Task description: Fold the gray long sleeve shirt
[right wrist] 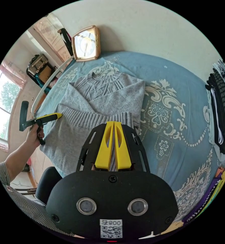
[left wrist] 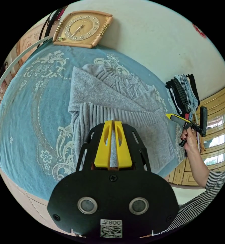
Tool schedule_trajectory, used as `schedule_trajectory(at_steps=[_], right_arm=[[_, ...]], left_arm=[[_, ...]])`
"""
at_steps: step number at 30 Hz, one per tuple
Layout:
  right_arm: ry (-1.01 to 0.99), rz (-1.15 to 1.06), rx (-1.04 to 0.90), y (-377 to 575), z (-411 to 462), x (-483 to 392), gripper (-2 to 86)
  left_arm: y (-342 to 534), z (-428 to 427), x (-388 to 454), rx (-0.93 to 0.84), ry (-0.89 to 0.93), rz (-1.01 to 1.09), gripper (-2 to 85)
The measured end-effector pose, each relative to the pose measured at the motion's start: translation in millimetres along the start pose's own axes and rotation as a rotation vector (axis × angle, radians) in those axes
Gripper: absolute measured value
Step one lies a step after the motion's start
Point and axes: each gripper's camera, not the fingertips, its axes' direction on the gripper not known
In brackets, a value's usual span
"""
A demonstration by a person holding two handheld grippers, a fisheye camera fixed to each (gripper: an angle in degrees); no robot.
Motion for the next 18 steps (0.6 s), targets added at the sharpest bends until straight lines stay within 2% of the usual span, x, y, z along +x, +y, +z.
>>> schedule_trajectory(at_steps=[3, 7, 11, 18], right_arm=[[0.002, 0.006, -0.079, -0.1, 21.2, 6.4, 0.1], [-0.043, -0.012, -0.009, 26.4, -0.3, 11.8, 0.4], [-0.064, -0.038, 0.000, 52.0, -10.1, 17.1, 1.3], [0.047, -0.052, -0.041, 26.7, 17.1, 14.2, 1.4]], left_arm=[[8.2, 3.9, -10.5, -0.006, 0.032, -0.032, 3.2], [34.1, -26.7, -19.2, 0.070, 0.077, -0.020, 4.8], [63.2, -44.9, -29.4, 0.074, 0.106, 0.000, 5.6], [82.2, -41.1, -43.6, 0.046, 0.115, -0.018, 4.9]])
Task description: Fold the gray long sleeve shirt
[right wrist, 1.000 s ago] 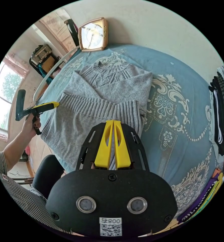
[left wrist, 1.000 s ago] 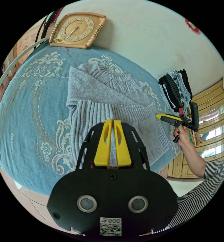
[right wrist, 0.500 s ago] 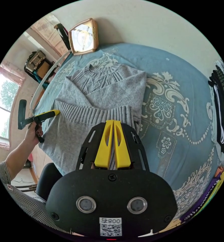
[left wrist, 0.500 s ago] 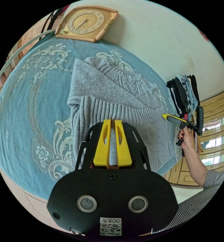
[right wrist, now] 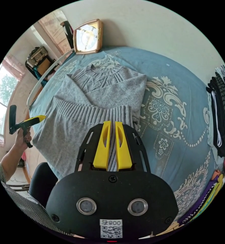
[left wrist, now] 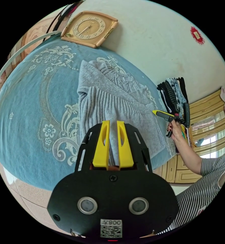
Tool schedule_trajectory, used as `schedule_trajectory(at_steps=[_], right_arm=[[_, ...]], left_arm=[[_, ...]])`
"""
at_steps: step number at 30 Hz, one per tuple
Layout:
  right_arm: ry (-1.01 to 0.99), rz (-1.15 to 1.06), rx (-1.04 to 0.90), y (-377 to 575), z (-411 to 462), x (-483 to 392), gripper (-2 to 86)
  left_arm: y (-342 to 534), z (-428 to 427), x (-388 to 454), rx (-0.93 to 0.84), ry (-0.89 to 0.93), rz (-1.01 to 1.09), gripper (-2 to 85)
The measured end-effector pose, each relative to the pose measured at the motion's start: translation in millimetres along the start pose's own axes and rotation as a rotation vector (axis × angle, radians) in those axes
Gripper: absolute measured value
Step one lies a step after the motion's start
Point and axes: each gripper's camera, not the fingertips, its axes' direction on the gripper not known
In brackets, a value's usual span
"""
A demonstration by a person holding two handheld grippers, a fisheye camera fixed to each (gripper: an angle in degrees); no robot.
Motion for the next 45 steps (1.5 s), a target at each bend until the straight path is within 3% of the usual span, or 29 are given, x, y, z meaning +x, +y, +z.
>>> schedule_trajectory(at_steps=[4, 10, 15, 20, 25, 37, 45], right_arm=[[0.073, 0.016, -0.090, -15.0, 28.4, 11.3, -0.1], [0.002, 0.078, -0.044, -0.8, 14.7, 38.8, -0.1], [-0.169, 0.151, 0.041, 57.9, -26.8, 75.2, 1.6], [-0.394, 0.272, -0.009, 145.1, -39.5, 119.3, 5.7], [-0.505, 0.347, -0.055, 195.7, -33.1, 139.0, 6.3], [-0.551, 0.327, -0.121, 211.3, -7.1, 157.2, 3.8], [-0.678, 0.268, -0.033, 232.8, -39.7, 176.0, 2.5]], left_arm=[[-7.0, 20.6, -13.6, -0.065, -0.071, -0.026, 2.4], [10.2, -2.6, -32.4, -0.016, -0.039, -0.055, 2.7], [61.9, -53.5, -67.4, 0.049, 0.053, -0.089, 7.6], [113.2, -59.0, -106.2, -0.043, 0.151, -0.177, 10.8], [146.1, -39.0, -118.9, -0.145, 0.213, -0.197, 8.5], [173.5, -48.0, -141.0, -0.137, 0.263, -0.204, 3.5], [205.1, -84.0, -153.2, -0.062, 0.376, -0.134, 3.3]])
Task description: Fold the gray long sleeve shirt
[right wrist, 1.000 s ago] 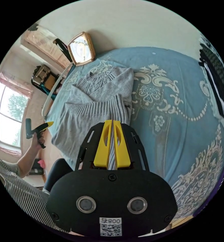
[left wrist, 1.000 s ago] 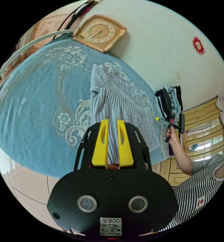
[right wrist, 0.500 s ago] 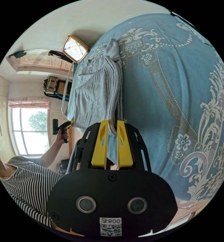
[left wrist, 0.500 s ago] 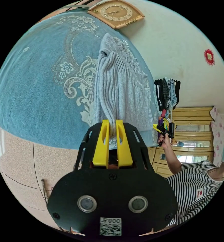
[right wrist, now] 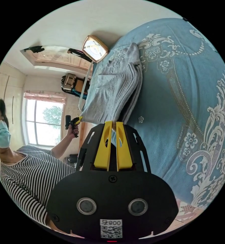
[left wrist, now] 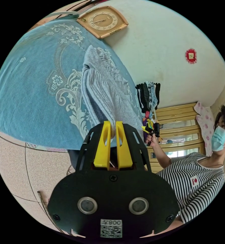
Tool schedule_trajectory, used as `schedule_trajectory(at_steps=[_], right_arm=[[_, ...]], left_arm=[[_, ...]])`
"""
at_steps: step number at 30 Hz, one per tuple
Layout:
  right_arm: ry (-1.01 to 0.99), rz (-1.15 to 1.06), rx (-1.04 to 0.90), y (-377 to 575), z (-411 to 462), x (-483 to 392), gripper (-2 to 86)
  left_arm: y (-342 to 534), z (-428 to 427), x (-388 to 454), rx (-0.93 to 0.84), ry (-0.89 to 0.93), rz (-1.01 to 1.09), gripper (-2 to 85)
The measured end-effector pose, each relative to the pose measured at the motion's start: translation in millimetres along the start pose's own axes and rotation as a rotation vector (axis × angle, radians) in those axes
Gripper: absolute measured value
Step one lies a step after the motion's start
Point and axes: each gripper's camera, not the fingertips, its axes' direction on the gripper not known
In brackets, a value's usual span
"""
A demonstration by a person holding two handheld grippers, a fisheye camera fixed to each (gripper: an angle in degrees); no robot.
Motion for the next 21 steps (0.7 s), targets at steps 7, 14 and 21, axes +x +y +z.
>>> schedule_trajectory(at_steps=[7, 14, 21], right_arm=[[-0.067, 0.118, -0.004, 35.2, 11.6, 54.4, 2.2], [-0.059, 0.091, 0.005, 48.4, 2.4, 60.1, 2.3], [-0.076, 0.140, 0.001, 37.5, 13.5, 79.2, 3.4]], left_arm=[[37.4, 9.7, -51.0, -0.025, 0.033, -0.105, 3.4], [58.3, -3.3, -49.8, 0.017, 0.033, -0.023, 4.2], [67.3, 12.3, -72.8, -0.002, 0.061, -0.106, 7.6]])
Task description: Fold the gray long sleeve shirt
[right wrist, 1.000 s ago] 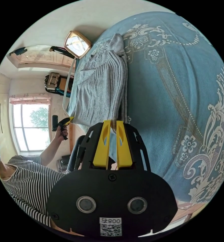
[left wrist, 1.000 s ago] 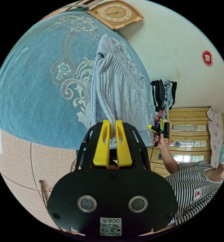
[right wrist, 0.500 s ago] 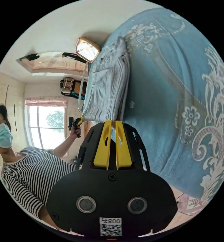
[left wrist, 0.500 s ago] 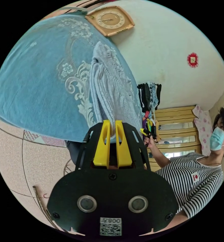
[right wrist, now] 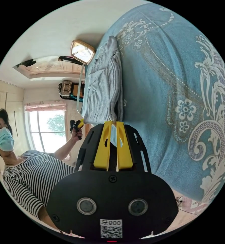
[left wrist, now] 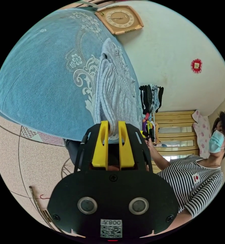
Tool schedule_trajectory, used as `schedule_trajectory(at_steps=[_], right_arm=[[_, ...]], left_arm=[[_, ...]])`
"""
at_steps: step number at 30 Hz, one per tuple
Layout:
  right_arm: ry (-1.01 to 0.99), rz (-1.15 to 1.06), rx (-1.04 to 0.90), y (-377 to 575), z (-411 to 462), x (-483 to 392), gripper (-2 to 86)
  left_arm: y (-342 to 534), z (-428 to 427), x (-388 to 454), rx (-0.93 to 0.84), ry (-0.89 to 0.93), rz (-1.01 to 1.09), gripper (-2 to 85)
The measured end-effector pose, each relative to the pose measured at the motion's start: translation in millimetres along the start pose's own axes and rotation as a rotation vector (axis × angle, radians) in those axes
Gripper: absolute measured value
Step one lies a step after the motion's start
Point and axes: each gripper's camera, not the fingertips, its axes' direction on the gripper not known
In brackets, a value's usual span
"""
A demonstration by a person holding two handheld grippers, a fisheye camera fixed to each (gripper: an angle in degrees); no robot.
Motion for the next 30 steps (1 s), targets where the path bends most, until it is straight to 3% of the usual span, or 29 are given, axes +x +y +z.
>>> schedule_trajectory(at_steps=[7, 15, 25, 30], right_arm=[[-0.030, 0.016, 0.080, -12.1, -11.6, 5.6, 5.4], [0.016, 0.014, -0.001, -38.5, 19.6, -2.2, 6.5], [0.014, -0.072, -0.047, -33.4, 16.0, -26.8, 2.4], [0.042, 0.002, -0.092, -21.8, 26.1, -3.3, 2.1]], left_arm=[[-2.5, 5.3, -6.8, 0.006, 0.006, -0.017, 9.1], [-8.5, 28.1, 3.0, -0.082, -0.087, -0.013, 4.9], [21.9, 12.6, 24.4, -0.057, -0.019, 0.080, 3.5], [41.3, 24.3, 5.1, -0.110, -0.033, 0.015, 3.4]])
